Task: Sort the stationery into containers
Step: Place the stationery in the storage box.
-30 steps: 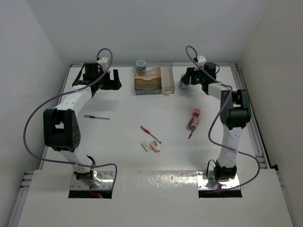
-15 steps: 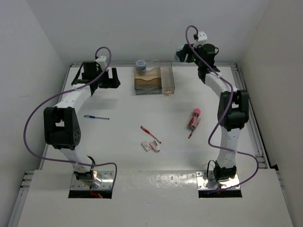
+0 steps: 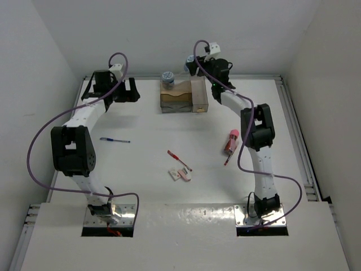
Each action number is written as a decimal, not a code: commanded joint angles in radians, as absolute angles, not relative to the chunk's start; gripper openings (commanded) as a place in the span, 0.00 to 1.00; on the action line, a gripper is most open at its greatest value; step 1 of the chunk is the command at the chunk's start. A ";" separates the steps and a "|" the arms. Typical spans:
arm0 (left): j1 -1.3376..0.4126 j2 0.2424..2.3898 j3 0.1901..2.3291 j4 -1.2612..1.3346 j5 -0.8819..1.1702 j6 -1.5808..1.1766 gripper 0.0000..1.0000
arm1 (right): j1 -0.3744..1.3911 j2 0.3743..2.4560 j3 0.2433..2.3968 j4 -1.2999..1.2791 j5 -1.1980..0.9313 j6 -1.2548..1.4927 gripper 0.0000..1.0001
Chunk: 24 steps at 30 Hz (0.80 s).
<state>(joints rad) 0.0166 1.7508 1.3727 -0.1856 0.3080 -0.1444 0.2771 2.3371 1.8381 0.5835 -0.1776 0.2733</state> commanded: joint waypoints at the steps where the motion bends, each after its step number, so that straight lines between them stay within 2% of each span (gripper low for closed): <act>1: 0.035 1.752 1.390 -0.160 0.336 -0.164 1.00 | 0.297 2.364 1.940 0.736 -0.133 0.276 0.00; 9: 0.061 1.704 1.302 -0.172 0.345 -0.153 1.00 | 0.351 2.434 1.945 0.830 -0.086 0.224 0.00; 24: 0.118 1.677 1.263 -0.204 0.373 -0.137 1.00 | 0.377 2.559 2.042 0.864 -0.049 0.158 0.00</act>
